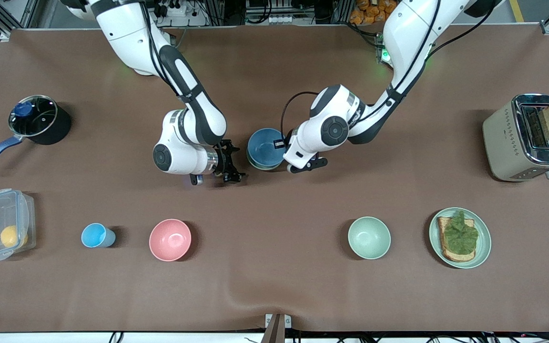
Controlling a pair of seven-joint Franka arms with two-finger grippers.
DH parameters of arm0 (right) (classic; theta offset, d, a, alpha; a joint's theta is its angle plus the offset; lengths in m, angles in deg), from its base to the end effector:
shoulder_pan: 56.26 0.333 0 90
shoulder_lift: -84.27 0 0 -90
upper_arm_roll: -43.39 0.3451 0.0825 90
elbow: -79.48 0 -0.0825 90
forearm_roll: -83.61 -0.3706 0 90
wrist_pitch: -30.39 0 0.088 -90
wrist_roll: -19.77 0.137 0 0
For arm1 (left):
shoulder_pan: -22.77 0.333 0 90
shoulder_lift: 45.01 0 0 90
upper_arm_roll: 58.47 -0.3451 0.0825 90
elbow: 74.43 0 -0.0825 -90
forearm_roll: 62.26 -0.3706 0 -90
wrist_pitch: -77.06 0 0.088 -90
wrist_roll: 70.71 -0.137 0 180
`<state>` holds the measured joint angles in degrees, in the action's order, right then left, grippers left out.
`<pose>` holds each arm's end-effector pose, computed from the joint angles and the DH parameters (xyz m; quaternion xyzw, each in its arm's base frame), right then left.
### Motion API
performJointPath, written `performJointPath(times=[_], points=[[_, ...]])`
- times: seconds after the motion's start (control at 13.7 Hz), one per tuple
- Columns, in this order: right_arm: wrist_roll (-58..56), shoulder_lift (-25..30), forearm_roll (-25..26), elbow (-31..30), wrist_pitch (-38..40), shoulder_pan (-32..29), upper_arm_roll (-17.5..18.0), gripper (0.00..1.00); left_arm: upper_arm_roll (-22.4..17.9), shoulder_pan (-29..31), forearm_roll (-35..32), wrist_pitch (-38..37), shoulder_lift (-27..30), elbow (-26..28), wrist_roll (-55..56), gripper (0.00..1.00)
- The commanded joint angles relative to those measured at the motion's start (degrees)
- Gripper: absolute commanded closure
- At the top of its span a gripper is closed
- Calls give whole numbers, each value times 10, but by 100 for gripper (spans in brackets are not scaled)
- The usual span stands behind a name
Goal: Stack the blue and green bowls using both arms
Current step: 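Lower the blue bowl into the green bowl with the left gripper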
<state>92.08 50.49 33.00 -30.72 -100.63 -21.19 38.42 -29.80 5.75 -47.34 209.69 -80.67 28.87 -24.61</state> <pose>0.5122 0.3395 0.1788 -0.7346 0.6165 0.2677 0.0926 0.4693 -0.4576 0.2413 0.9633 0.1291 -0.1871 0.1428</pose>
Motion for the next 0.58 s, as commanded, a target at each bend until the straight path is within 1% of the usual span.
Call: performJointPath(times=[0.0,0.15,0.22,0.29,0.36,0.51], points=[[-17,-8,-17,7,-2,-3,3,0,-13,-20,-14,-2,-14,-20,18,100],[-18,-8,-18,7,-2,-3,3,0,-23,-31,-14,-2,-17,-22,18,100],[-18,-8,-18,7,-2,-3,3,0,-26,-32,-15,-2,-19,-25,18,77],[-18,-8,-17,7,-2,-3,3,0,-26,-33,-23,-2,-20,-26,17,7],[-18,-8,-18,7,-2,-3,3,0,-26,-43,-35,-3,-17,-27,25,0],[-17,-8,-17,7,-3,-2,3,0,-26,-48,-38,-3,-12,-27,67,0]])
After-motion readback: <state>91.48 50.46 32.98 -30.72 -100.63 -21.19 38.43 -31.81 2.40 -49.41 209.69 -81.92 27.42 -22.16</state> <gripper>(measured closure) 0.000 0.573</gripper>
